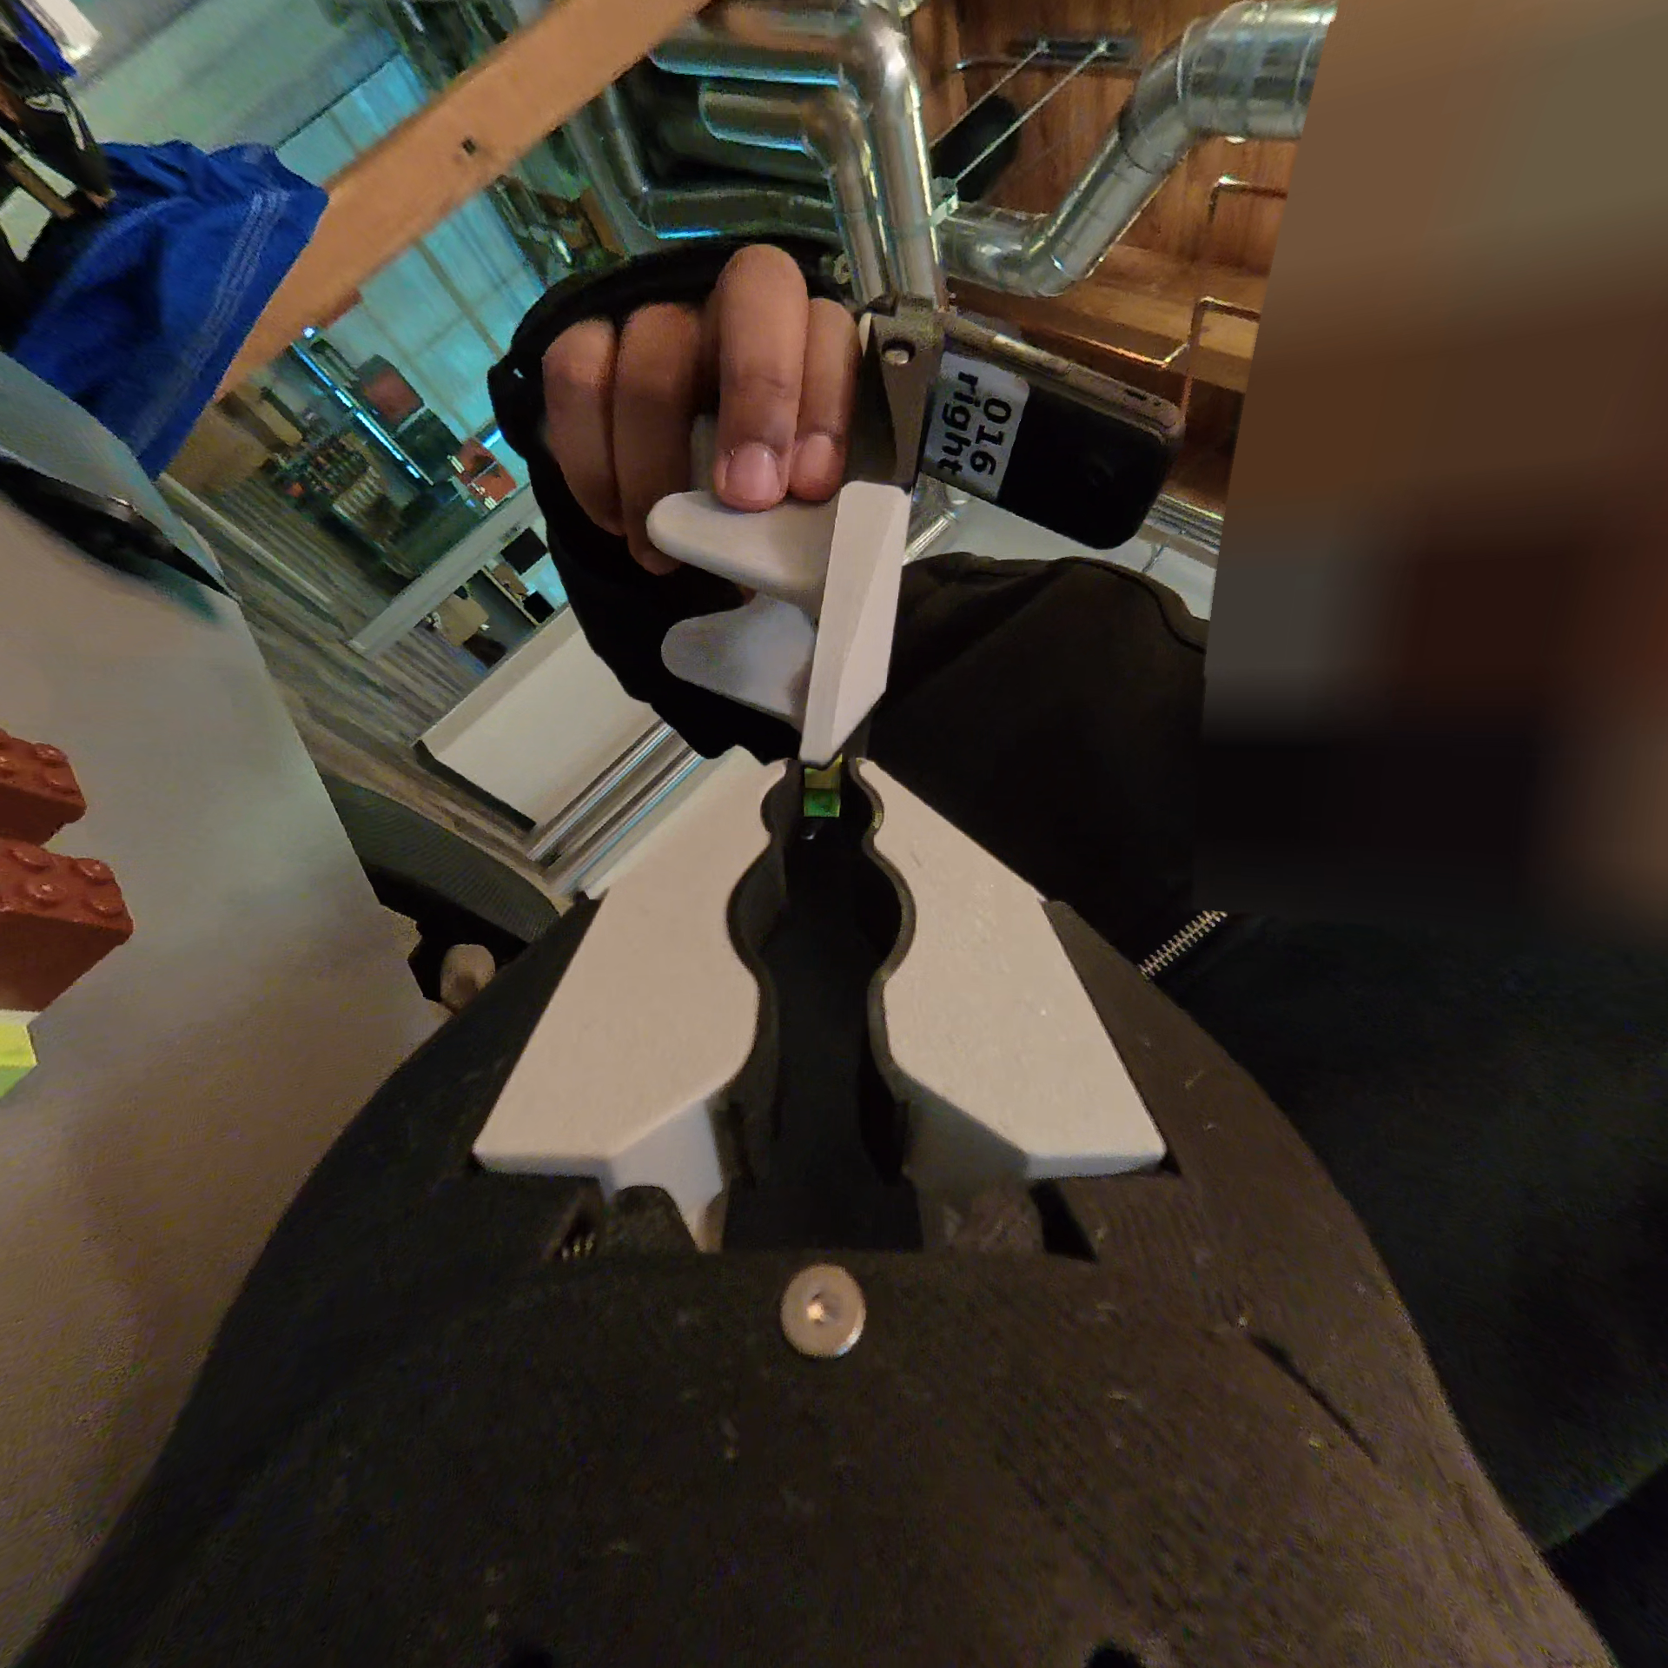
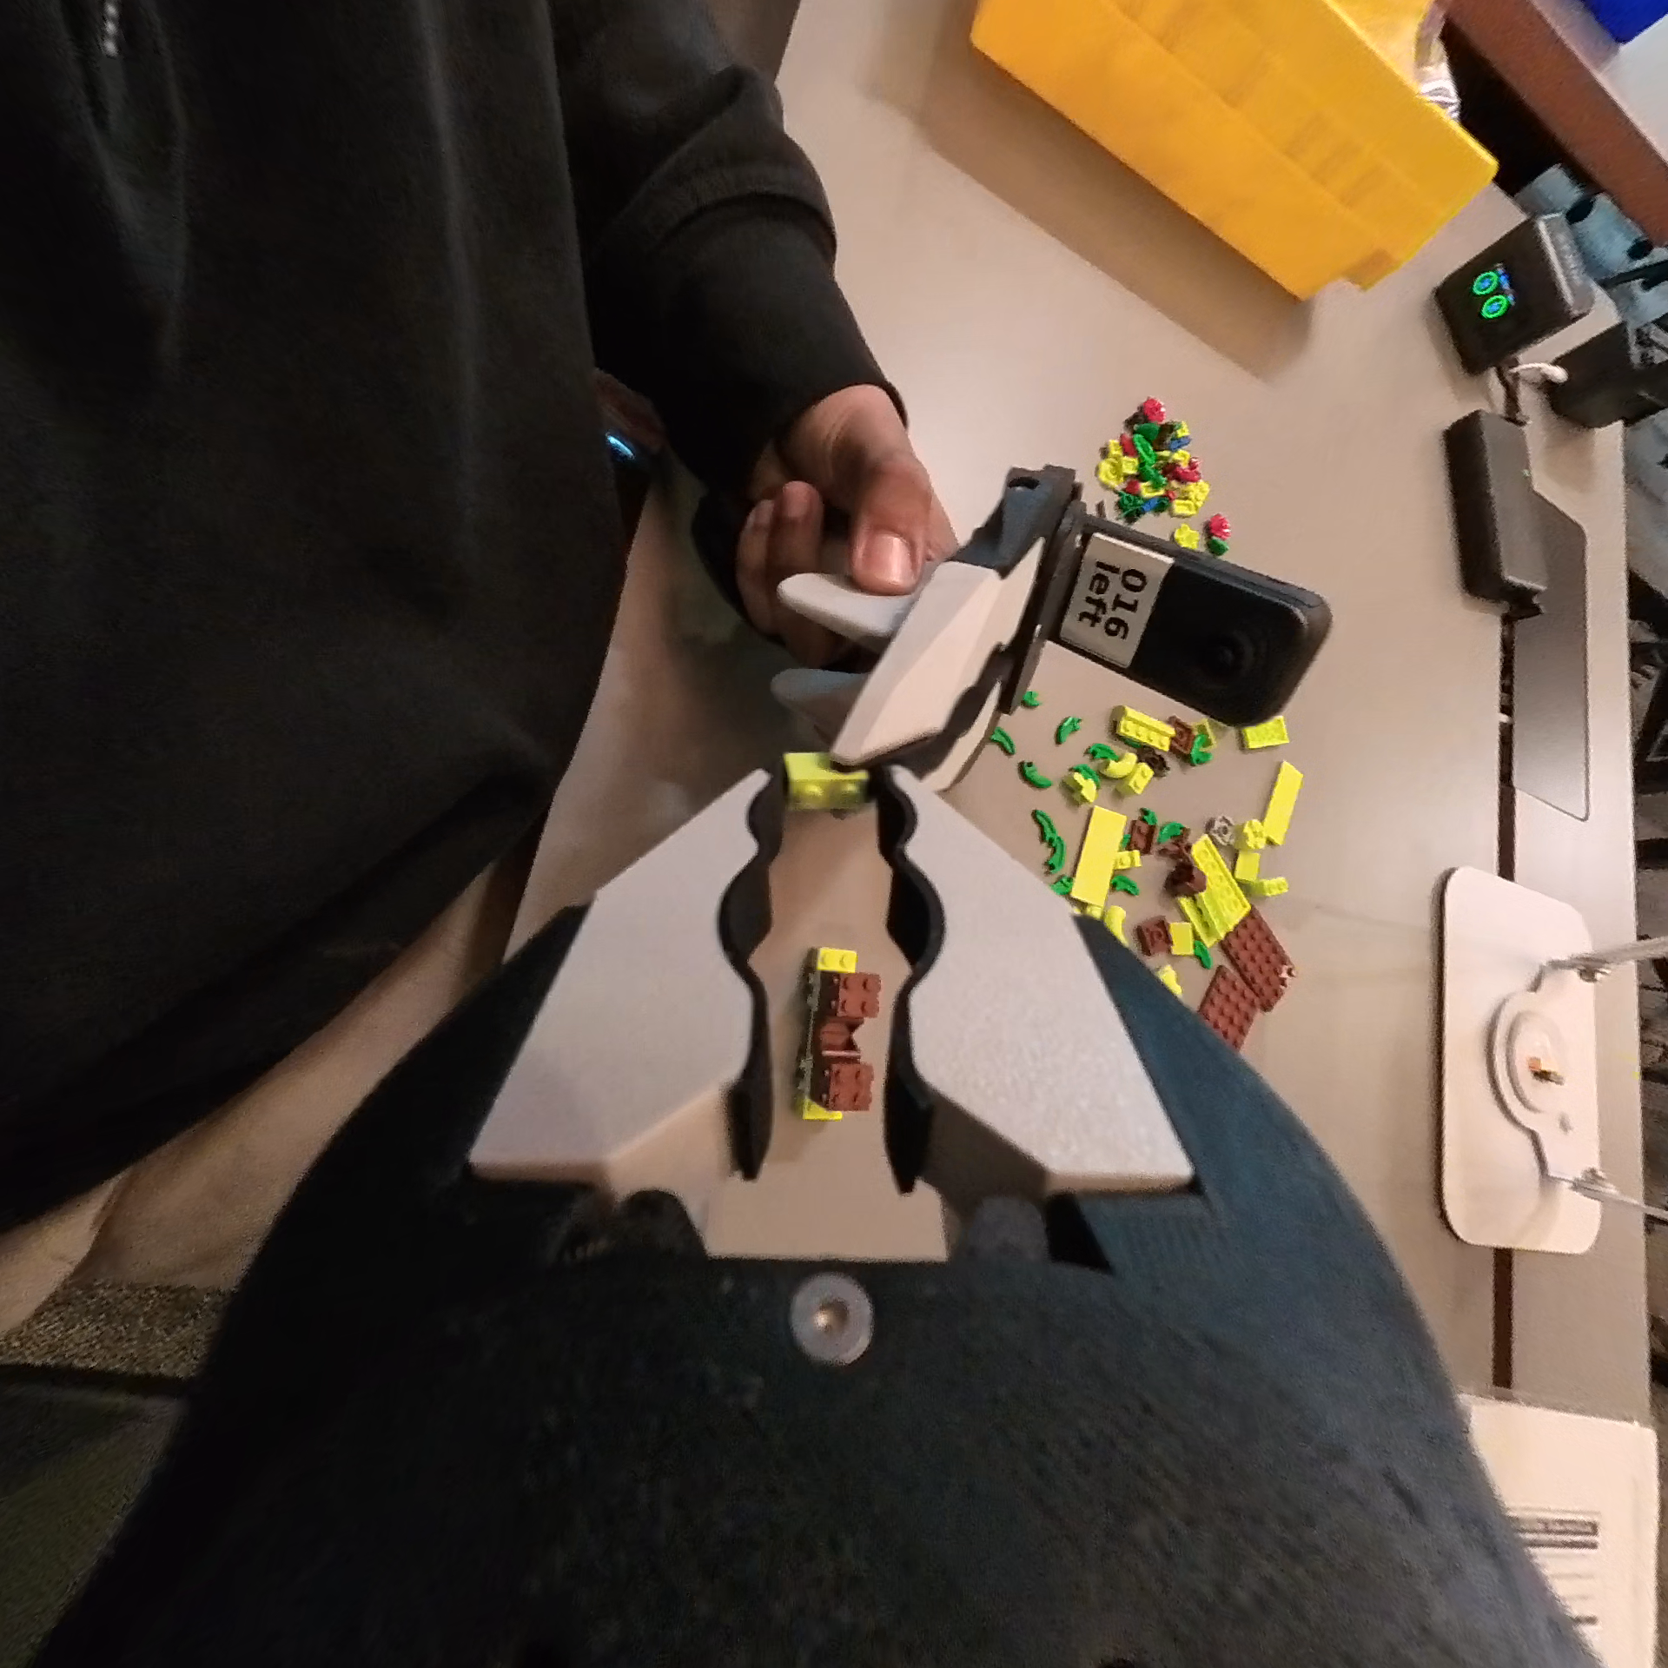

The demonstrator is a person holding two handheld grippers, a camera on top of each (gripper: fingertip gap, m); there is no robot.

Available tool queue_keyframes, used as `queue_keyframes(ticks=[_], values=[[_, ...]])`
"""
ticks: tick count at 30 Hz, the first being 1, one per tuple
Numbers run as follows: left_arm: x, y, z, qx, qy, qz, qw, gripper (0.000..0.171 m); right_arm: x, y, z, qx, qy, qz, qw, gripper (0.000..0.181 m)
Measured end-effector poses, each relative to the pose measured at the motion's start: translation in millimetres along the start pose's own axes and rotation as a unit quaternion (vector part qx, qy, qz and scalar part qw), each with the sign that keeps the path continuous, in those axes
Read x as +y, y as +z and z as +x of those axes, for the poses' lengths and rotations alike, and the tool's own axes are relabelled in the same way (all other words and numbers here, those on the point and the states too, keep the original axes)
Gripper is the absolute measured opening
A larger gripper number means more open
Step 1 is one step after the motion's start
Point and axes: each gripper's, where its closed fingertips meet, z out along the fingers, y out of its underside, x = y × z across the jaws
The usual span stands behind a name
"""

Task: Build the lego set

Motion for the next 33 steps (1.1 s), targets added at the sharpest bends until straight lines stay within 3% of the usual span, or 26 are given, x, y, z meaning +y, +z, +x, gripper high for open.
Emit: queue_keyframes(ticks=[4, 7, 9, 11, 14, 16, 19, 25, 33], values=[[-10, -5, -4, -0.015, 0.007, 0.031, 0.999, 0.007, 4, 0, 8, 0.009, 0.013, -0.006, 1.0, 0.016], [-28, -22, -26, -0.11, 0.046, 0.085, 0.989, 0.029, 25, 0, 27, 0.031, 0.052, -0.027, 0.998, 0.016], [-41, -36, -30, -0.163, 0.088, 0.119, 0.976, 0.035, 61, 2, 44, 0.049, 0.084, -0.084, 0.992, 0.016], [-50, -46, -28, -0.191, 0.121, 0.14, 0.964, 0.036, 117, 7, 55, 0.049, 0.105, -0.189, 0.975, 0.016], [-54, -50, -26, -0.185, 0.128, 0.158, 0.961, 0.035, 188, 15, 55, 0.007, 0.115, -0.312, 0.943, 0.016], [-54, -51, -28, -0.178, 0.118, 0.162, 0.963, 0.034, 210, 24, 51, -0.028, 0.131, -0.332, 0.934, 0.016], [-52, -50, -29, -0.174, 0.113, 0.16, 0.965, 0.031, 205, 30, 57, -0.048, 0.165, -0.299, 0.939, 0.016], [-49, -47, -31, -0.18, 0.118, 0.145, 0.966, 0.029, 203, 33, 53, -0.078, 0.166, -0.313, 0.932, 0.022], [-51, -50, -29, -0.172, 0.112, 0.155, 0.966, 0.027, 201, 29, 58, -0.057, 0.191, -0.314, 0.928, 0.023]])
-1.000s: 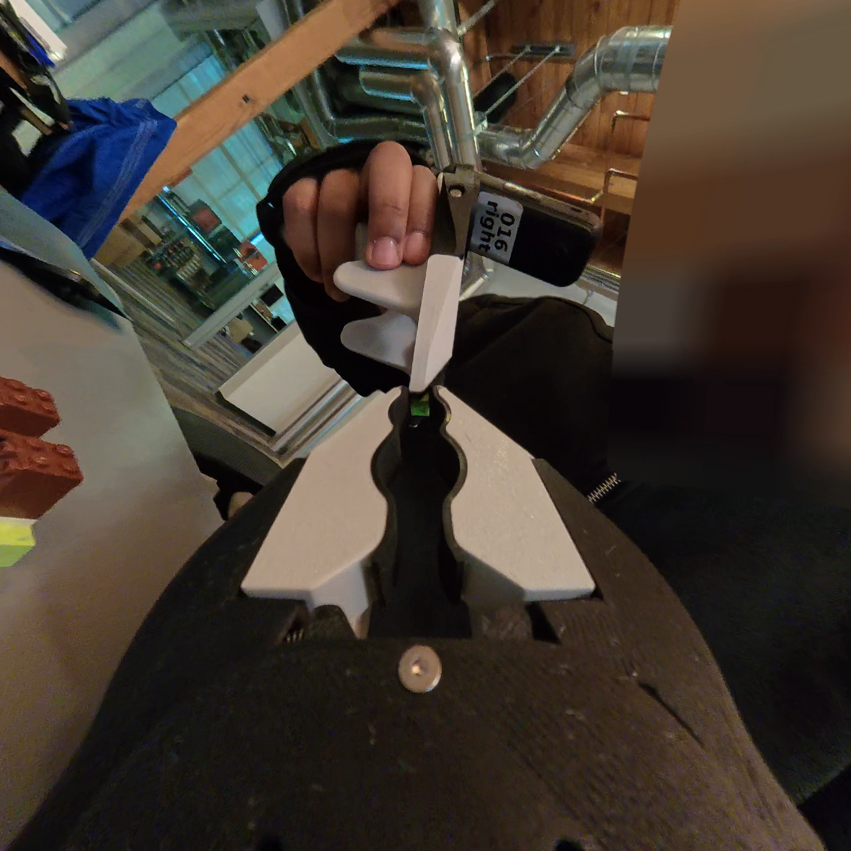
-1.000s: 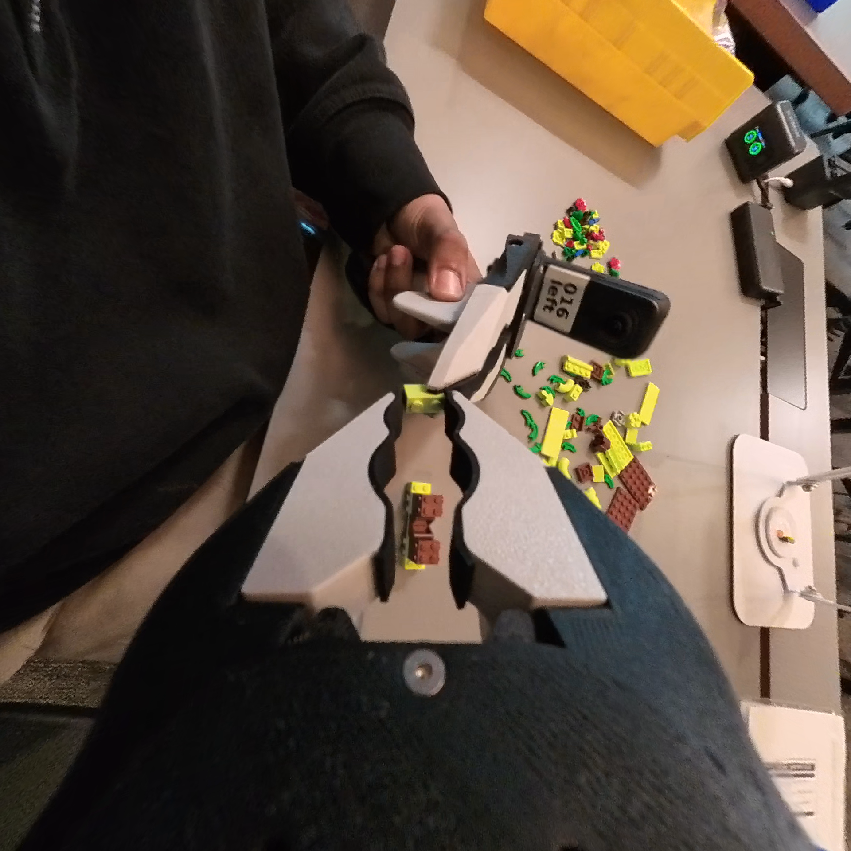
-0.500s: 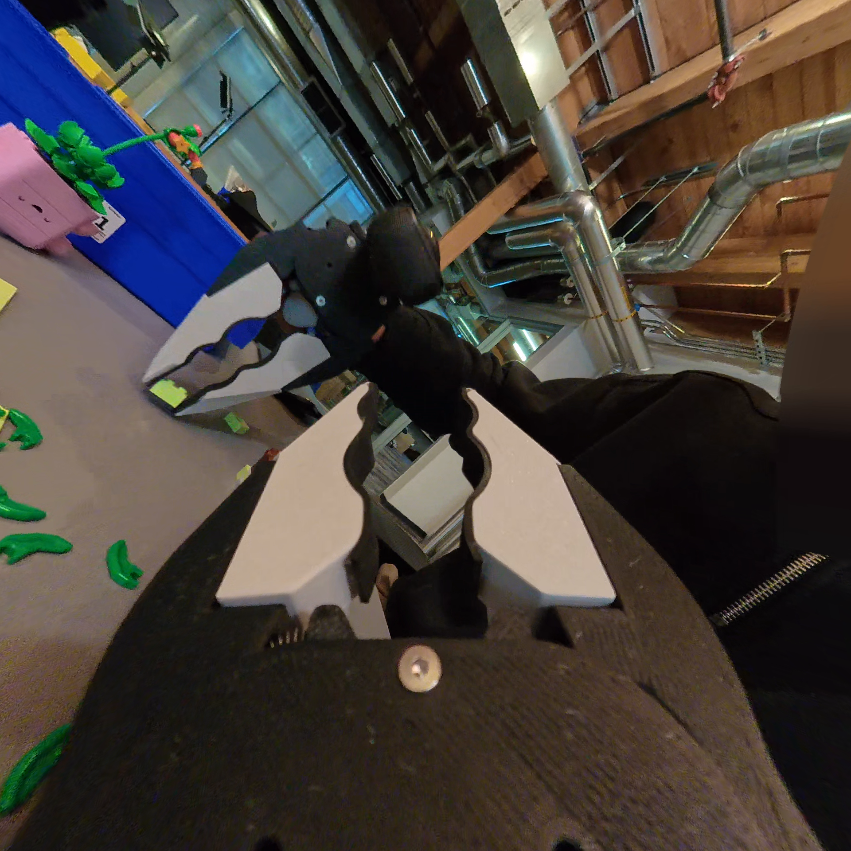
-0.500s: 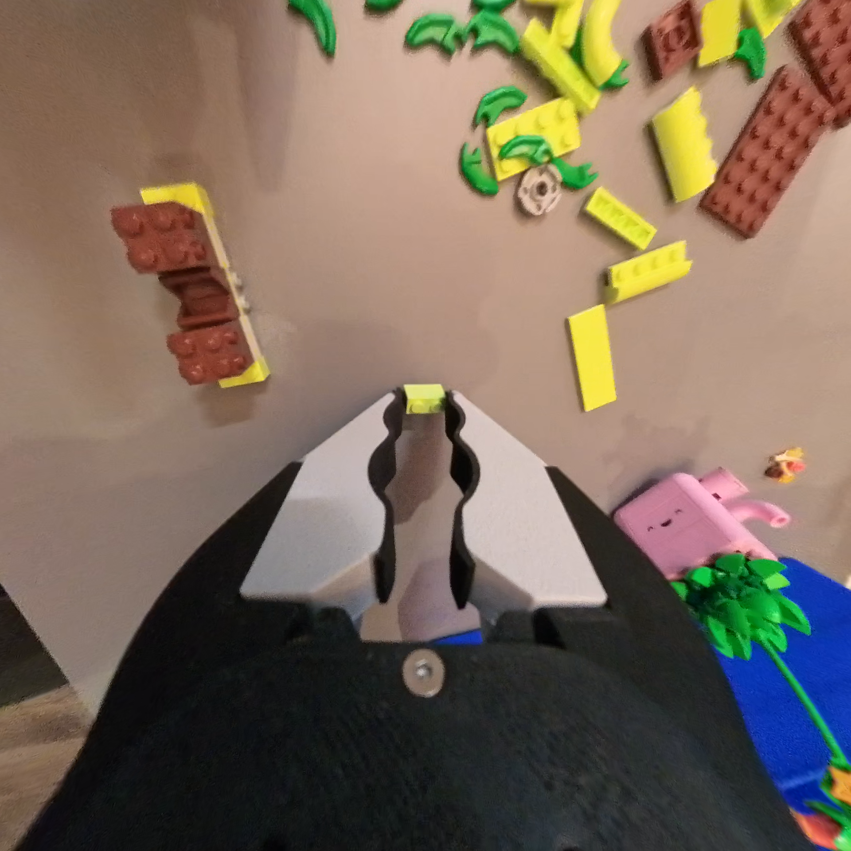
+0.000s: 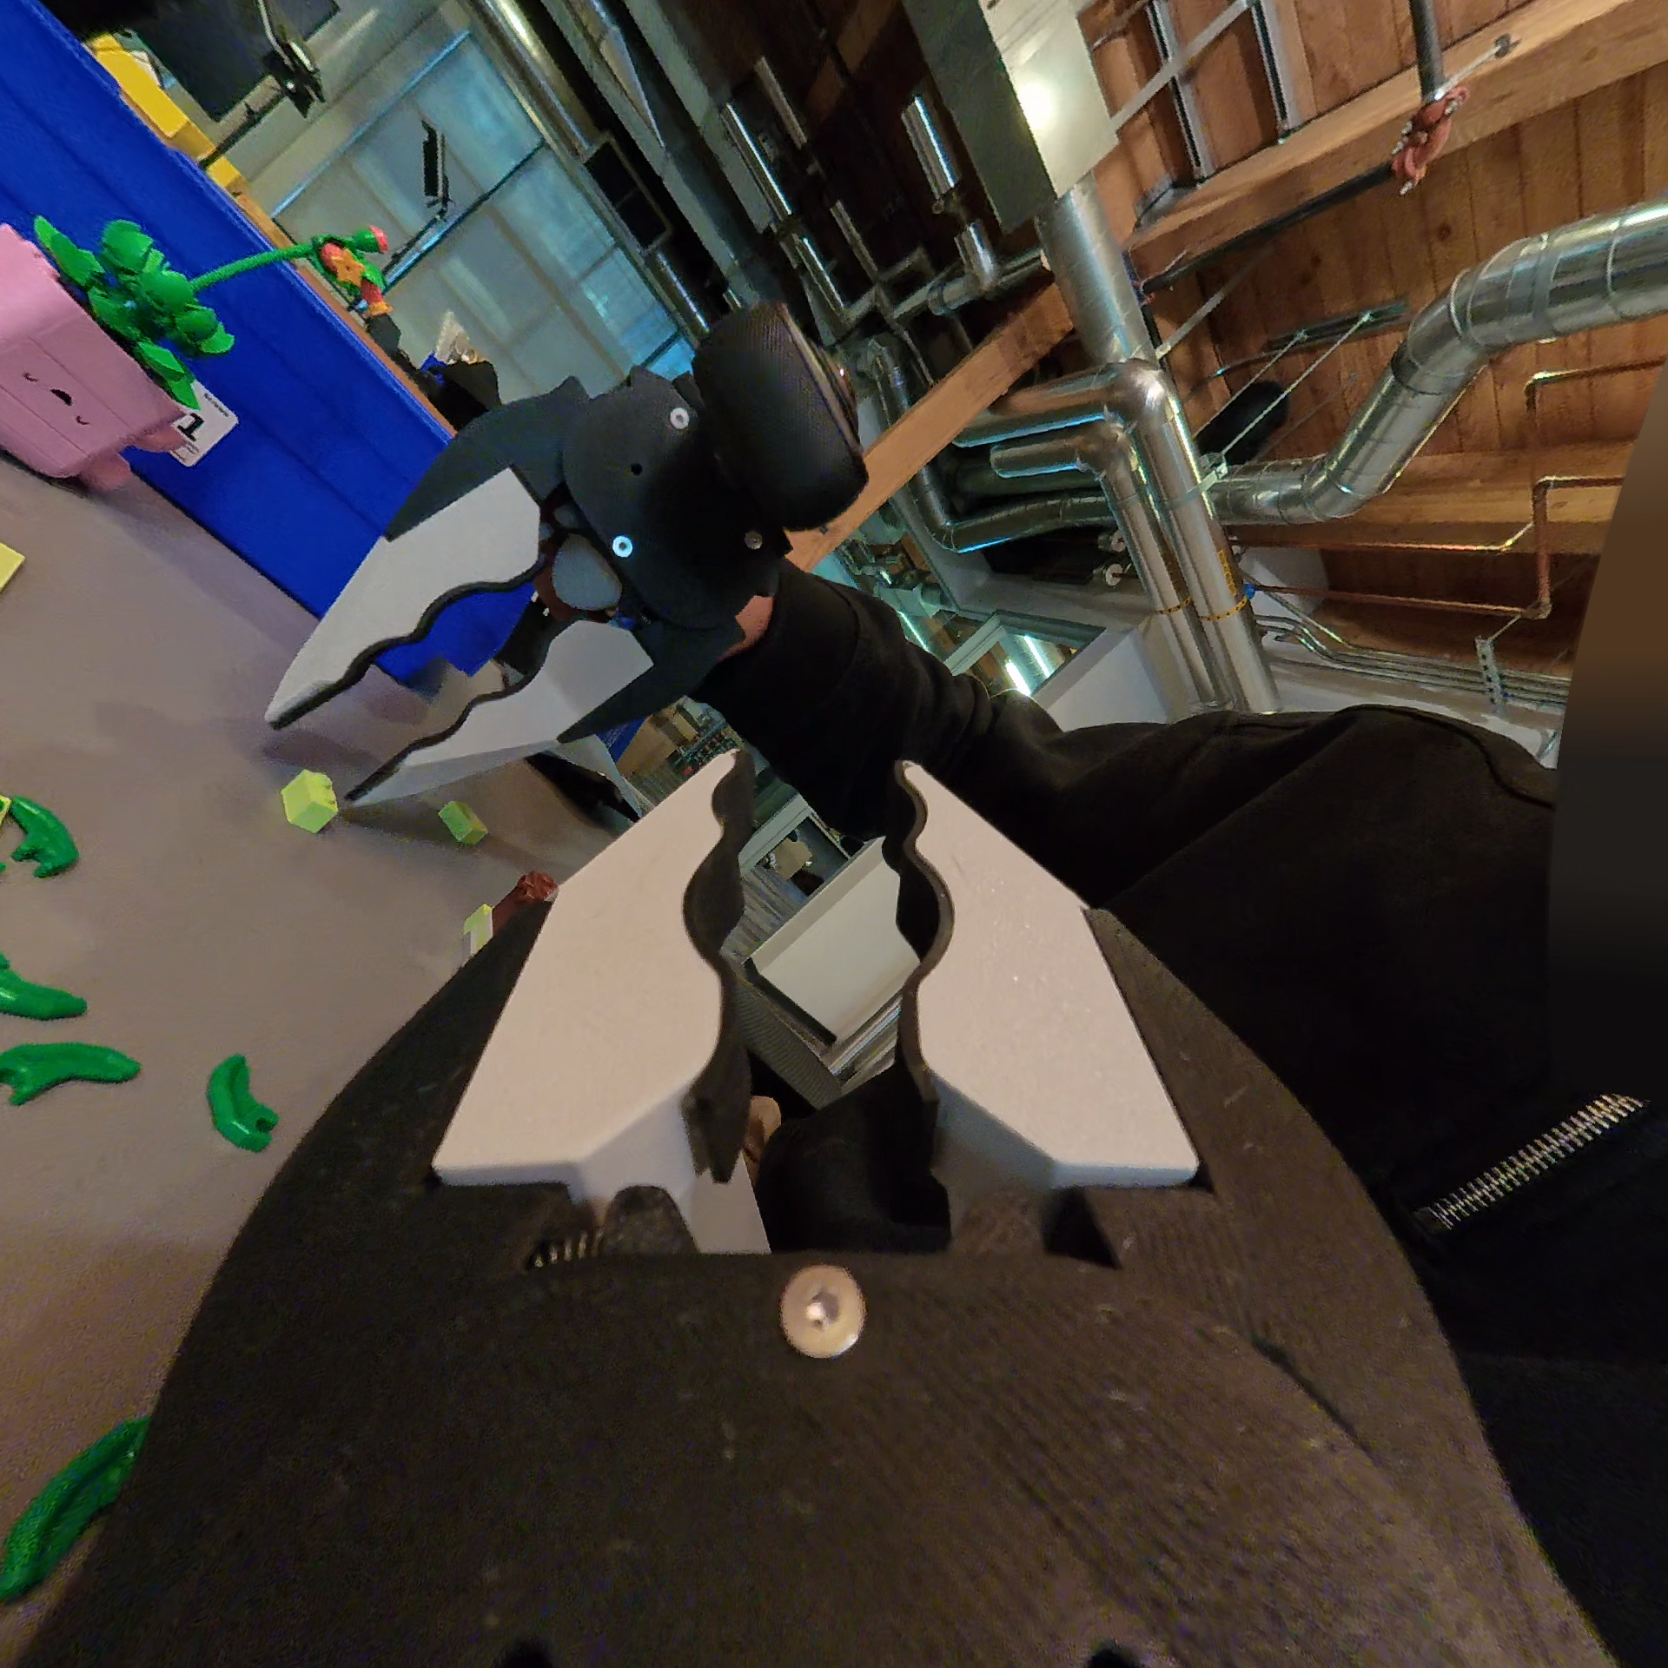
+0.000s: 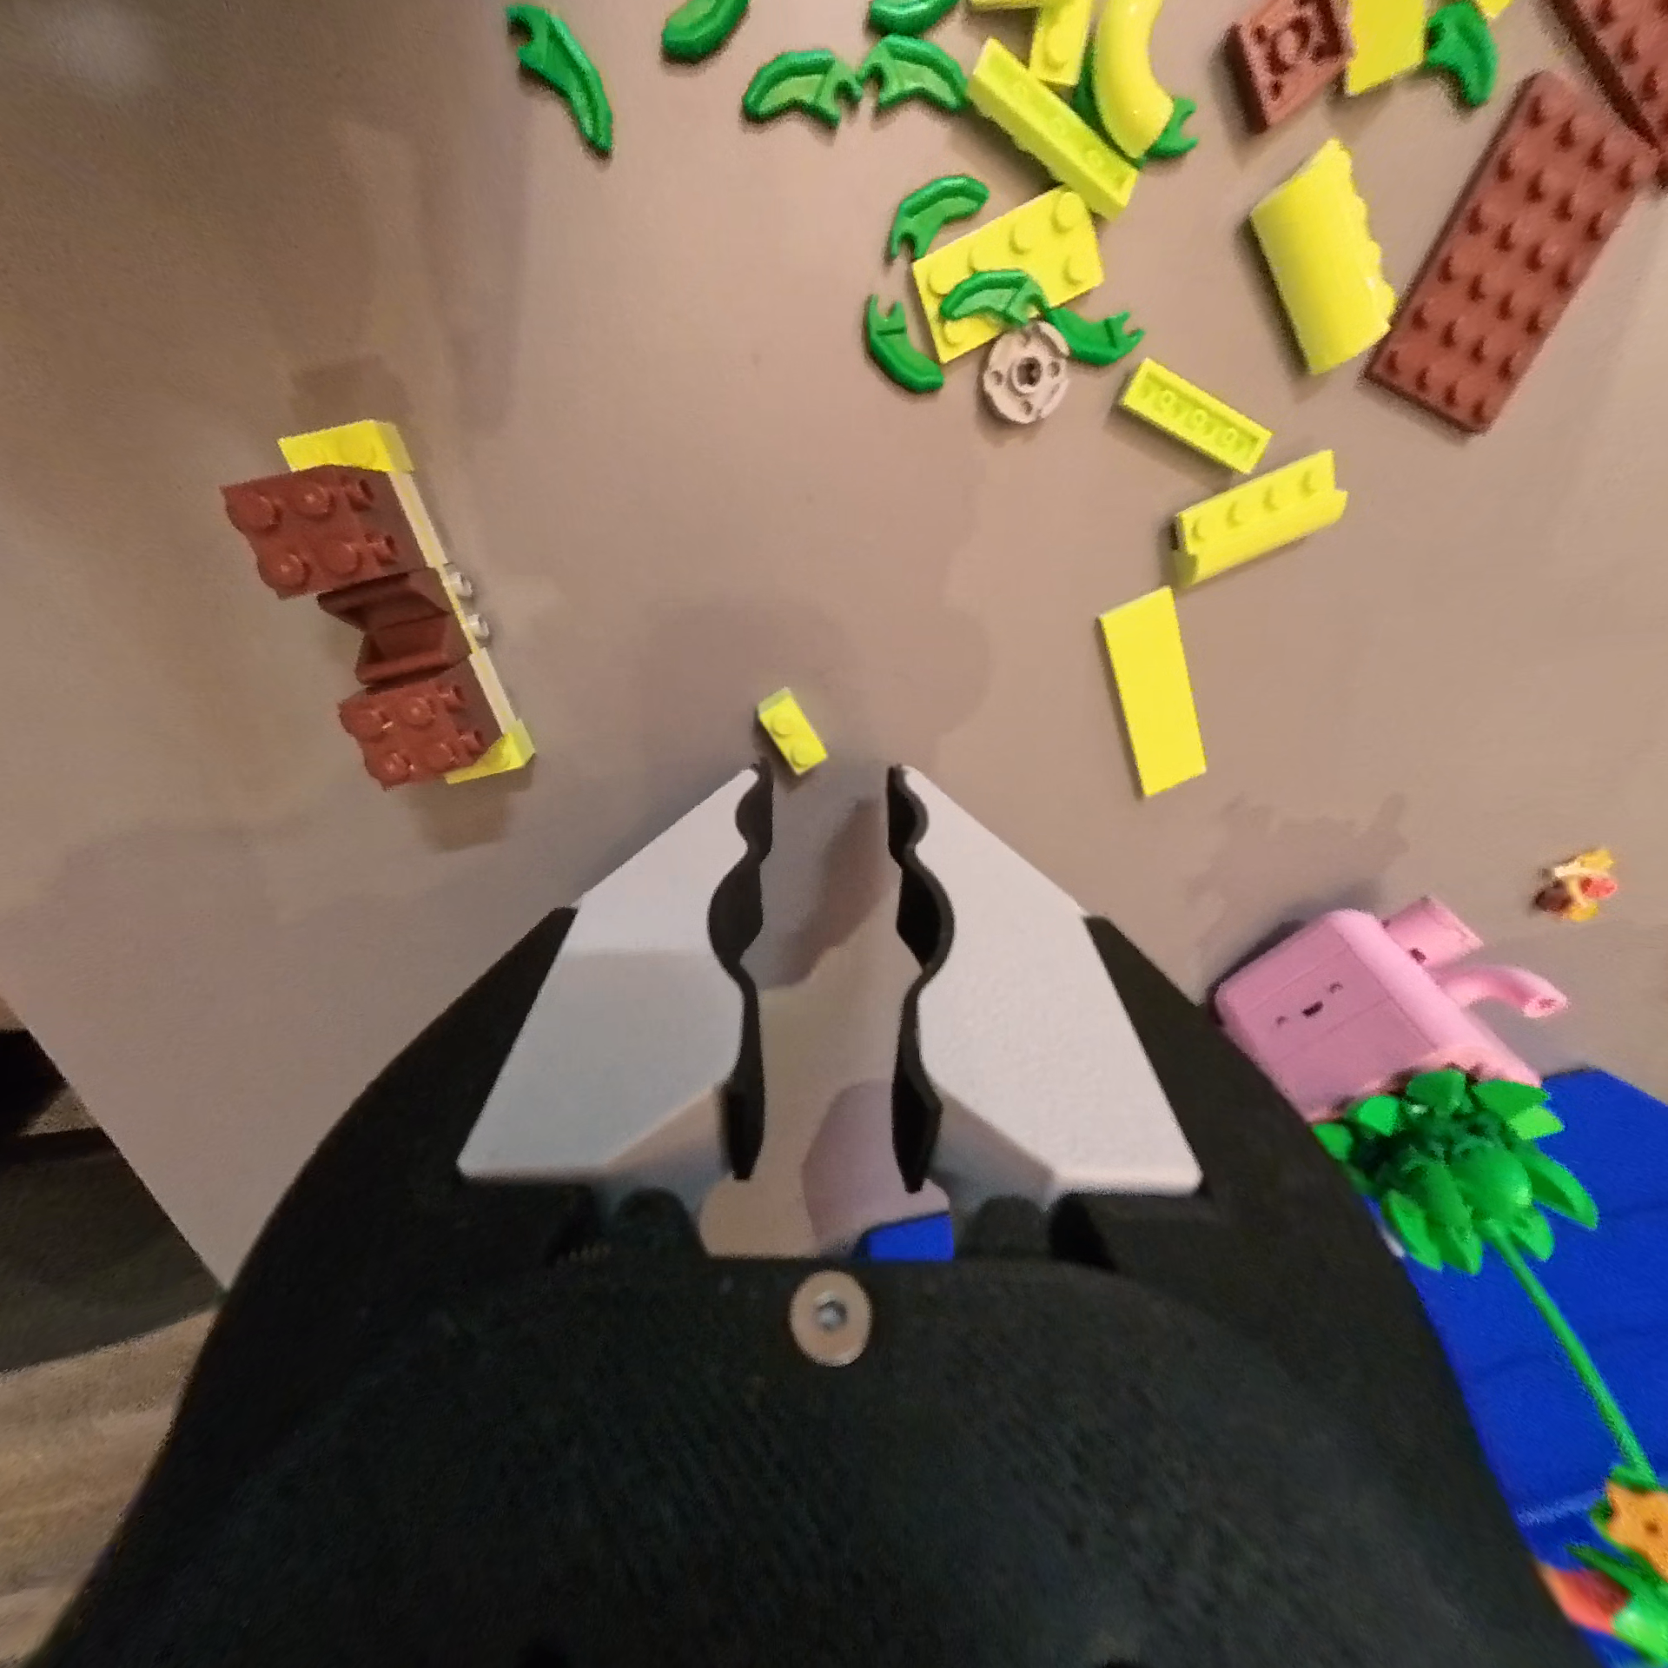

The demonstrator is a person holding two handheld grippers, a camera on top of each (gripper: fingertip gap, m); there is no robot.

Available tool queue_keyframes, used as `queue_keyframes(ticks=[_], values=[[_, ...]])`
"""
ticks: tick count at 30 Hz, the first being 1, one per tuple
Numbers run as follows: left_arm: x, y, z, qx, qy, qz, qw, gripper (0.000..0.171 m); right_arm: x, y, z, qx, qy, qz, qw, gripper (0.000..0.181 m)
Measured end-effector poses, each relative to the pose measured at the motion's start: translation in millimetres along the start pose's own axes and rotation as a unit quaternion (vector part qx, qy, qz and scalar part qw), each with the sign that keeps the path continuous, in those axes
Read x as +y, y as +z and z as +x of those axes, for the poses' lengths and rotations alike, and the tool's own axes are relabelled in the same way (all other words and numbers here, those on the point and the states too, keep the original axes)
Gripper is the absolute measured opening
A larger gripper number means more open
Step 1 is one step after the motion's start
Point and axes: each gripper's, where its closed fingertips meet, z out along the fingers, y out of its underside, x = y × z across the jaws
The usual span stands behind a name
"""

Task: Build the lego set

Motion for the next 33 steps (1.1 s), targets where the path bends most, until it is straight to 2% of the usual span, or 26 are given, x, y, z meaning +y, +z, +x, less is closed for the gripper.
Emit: queue_keyframes(ticks=[6, 15, 24, 27, 30, 33], values=[[0, 0, -1, 0.0, -0.001, 0.0, 1.0, 0.026, 2, -5, -1, -0.006, 0.085, 0.015, 0.996, 0.019], [0, 0, -1, -0.002, 0.002, 0.0, 1.0, 0.024, 0, 9, 5, 0.005, 0.069, 0.022, 0.997, 0.015], [0, 0, 0, -0.002, 0.001, 0.001, 1.0, 0.023, 2, -3, 12, 0.026, 0.068, 0.03, 0.997, 0.013], [-1, 0, -1, -0.002, 0.001, 0.003, 1.0, 0.022, 12, -15, 4, 0.018, 0.079, 0.034, 0.996, 0.014], [-2, -1, -1, -0.002, 0.0, 0.005, 1.0, 0.022, 24, -28, -17, -0.009, 0.075, 0.052, 0.996, 0.016], [-1, 0, 0, 0.001, -0.004, 0.006, 1.0, 0.022, 45, -30, -34, -0.008, 0.073, 0.03, 0.997, 0.02]])
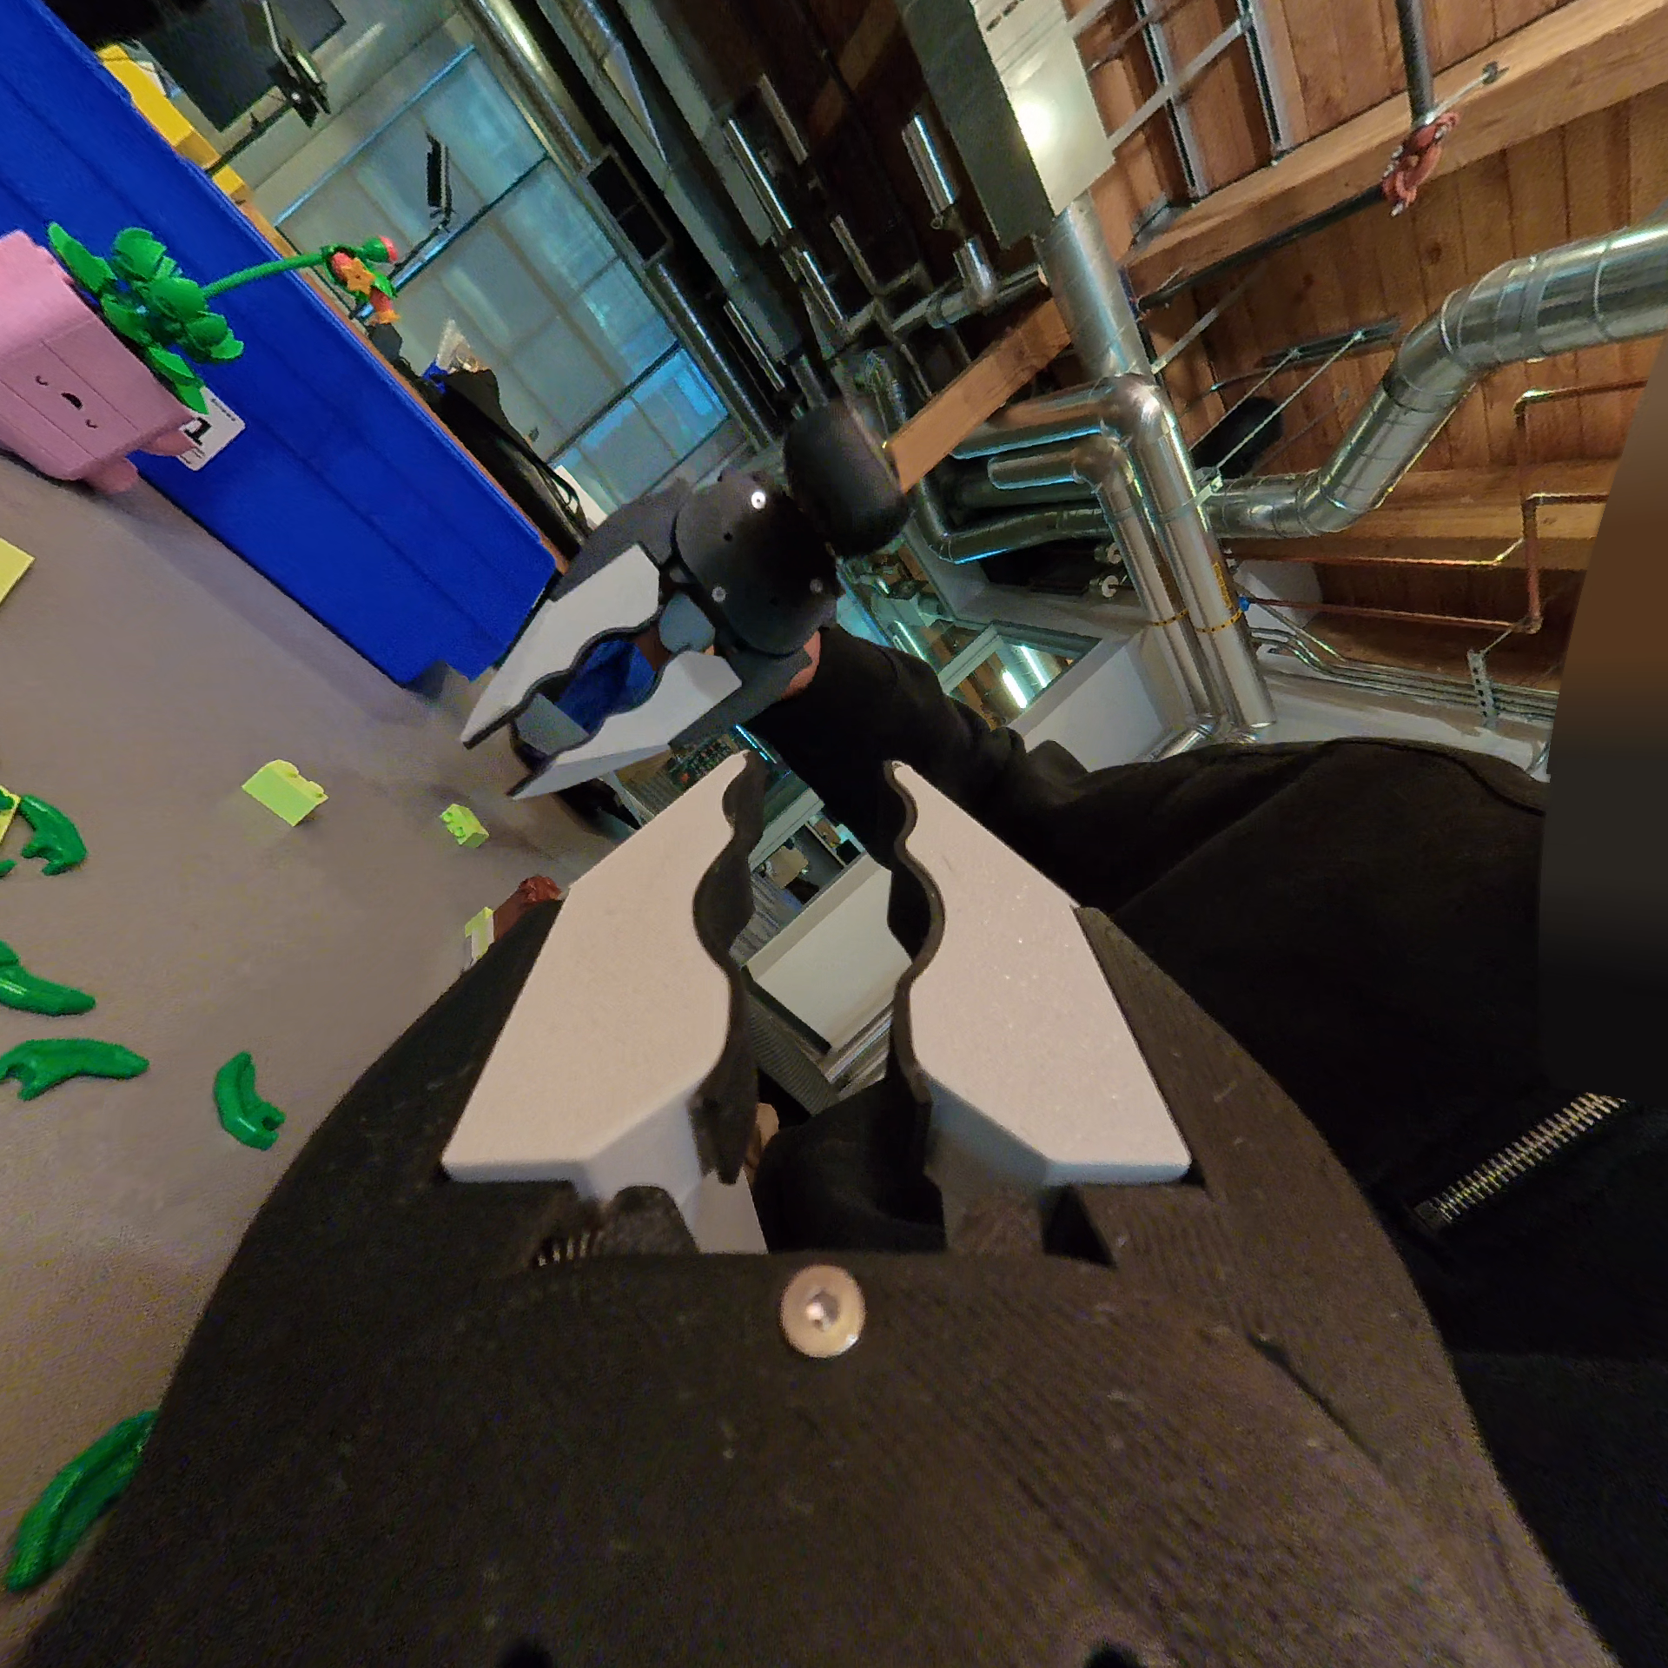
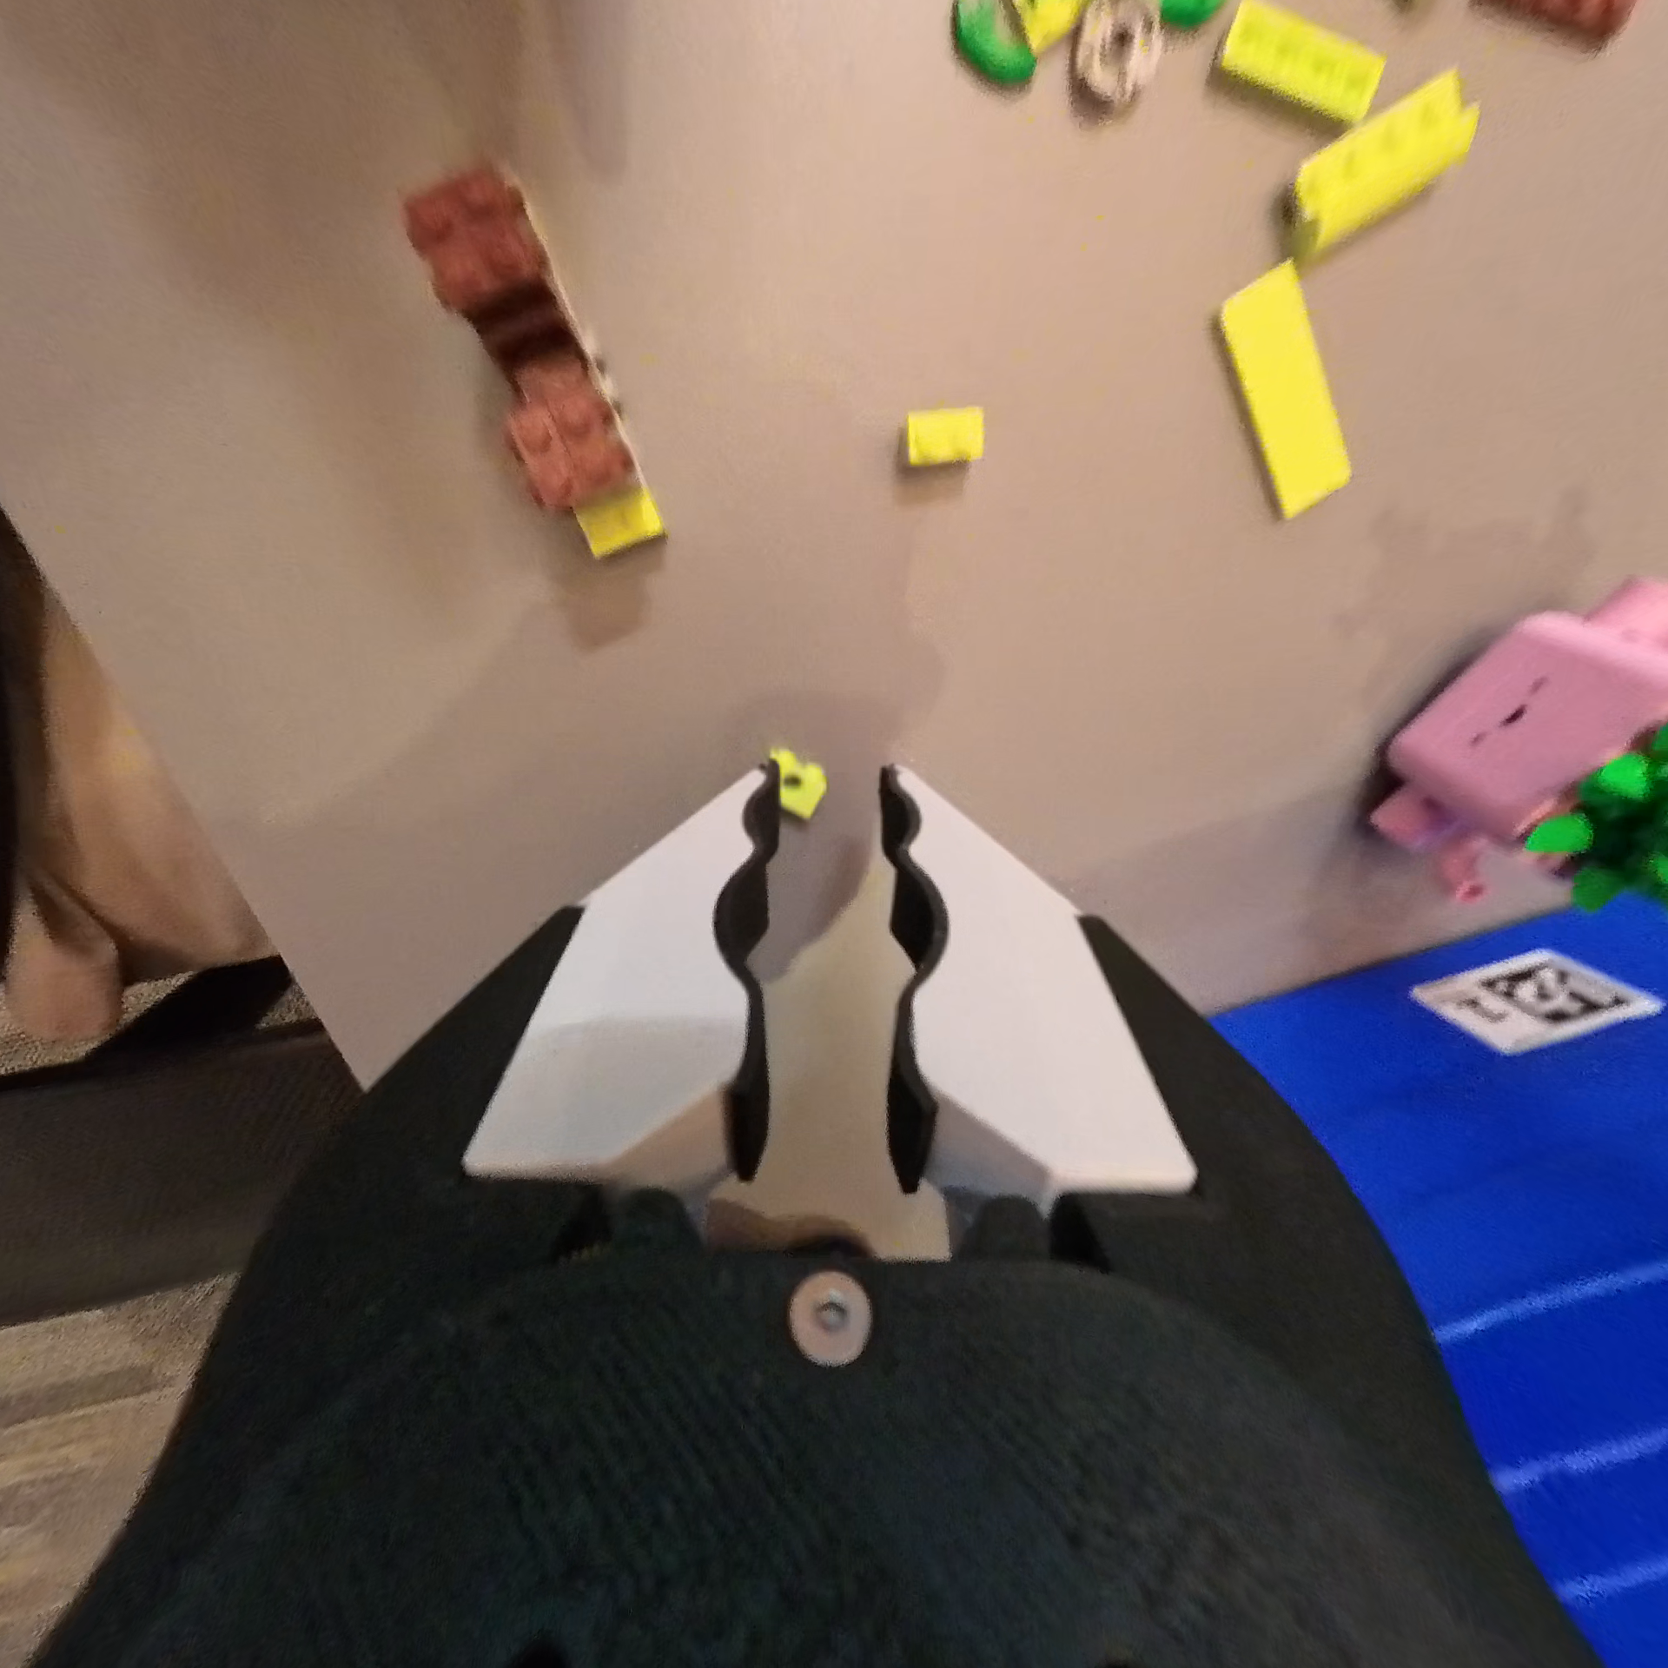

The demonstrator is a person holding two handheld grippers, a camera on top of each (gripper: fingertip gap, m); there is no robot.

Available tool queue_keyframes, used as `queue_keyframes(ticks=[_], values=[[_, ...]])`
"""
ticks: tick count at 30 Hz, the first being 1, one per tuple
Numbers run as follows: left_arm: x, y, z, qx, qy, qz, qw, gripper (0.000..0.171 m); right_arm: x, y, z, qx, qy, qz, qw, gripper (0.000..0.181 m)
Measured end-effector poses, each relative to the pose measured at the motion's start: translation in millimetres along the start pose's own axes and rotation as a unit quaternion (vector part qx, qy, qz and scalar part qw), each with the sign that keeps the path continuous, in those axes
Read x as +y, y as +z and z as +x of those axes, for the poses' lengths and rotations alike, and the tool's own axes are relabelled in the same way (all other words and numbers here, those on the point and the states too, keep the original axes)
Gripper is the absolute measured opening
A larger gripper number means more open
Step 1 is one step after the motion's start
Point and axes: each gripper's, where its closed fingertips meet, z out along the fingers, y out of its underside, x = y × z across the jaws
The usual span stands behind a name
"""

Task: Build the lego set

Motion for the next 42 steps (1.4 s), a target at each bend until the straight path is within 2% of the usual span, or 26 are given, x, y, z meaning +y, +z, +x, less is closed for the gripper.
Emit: queue_keyframes(ticks=[2, 5, 7, 9, 11, 12, 14, 17, 18, 20, 24, 28, 31, 32, 34, 35, 42], values=[[1, 1, 0, 0.001, -0.001, -0.001, 1.0, 0.022, 13, 5, -3, 0.002, 0.024, -0.021, 0.999, 0.029], [2, 2, -1, -0.003, 0.005, -0.006, 1.0, 0.022, 12, 13, -11, -0.028, 0.079, -0.005, 0.996, 0.035], [4, 3, -1, -0.008, 0.012, -0.012, 1.0, 0.022, 14, 20, -11, -0.032, 0.102, -0.008, 0.994, 0.033], [6, 4, -1, -0.013, 0.022, -0.019, 1.0, 0.022, 19, 24, -6, -0.019, 0.104, -0.021, 0.994, 0.016], [8, 5, 0, -0.016, 0.032, -0.026, 0.999, 0.023, 8, 18, -4, -0.008, 0.089, 0.004, 0.996, 0.015], [10, 6, 1, -0.018, 0.036, -0.028, 0.999, 0.024, -4, 11, -5, -0.005, 0.079, 0.036, 0.996, 0.015], [9, 7, 4, -0.009, 0.031, -0.022, 0.999, 0.027, -45, -14, -12, 0.007, 0.034, 0.144, 0.989, 0.015], [2, 8, 20, 0.061, -0.014, 0.013, 0.998, 0.038, -113, -69, -40, 0.046, -0.061, 0.332, 0.94, 0.015], [0, 7, 27, 0.095, -0.036, 0.02, 0.995, 0.04, -130, -84, -49, 0.066, -0.085, 0.375, 0.921, 0.015], [2, 8, 37, 0.135, -0.059, 0.02, 0.989, 0.04, -154, -100, -65, 0.095, -0.117, 0.419, 0.896, 0.015], [12, 14, 53, 0.176, -0.063, -0.008, 0.982, 0.04, -177, -106, -83, 0.112, -0.146, 0.441, 0.879, 0.015], [3, 7, 70, 0.237, -0.079, 0.027, 0.968, 0.028, -181, -105, -83, 0.123, -0.146, 0.45, 0.873, 0.014], [-1, 3, 67, 0.243, -0.095, 0.039, 0.964, 0.027, -178, -104, -79, 0.126, -0.133, 0.453, 0.873, 0.013], [-2, 2, 66, 0.245, -0.098, 0.04, 0.964, 0.023, -177, -105, -77, 0.129, -0.127, 0.456, 0.872, 0.005], [1, 4, 63, 0.231, -0.097, 0.031, 0.968, 0.017, -175, -105, -77, 0.127, -0.128, 0.454, 0.873, 0.005], [3, 6, 58, 0.214, -0.097, 0.027, 0.972, 0.009, -174, -103, -77, 0.129, -0.128, 0.448, 0.875, 0.005], [2, 10, 42, 0.162, -0.094, 0.028, 0.982, 0.008, -165, -94, -66, 0.165, -0.125, 0.414, 0.886, 0.005]])
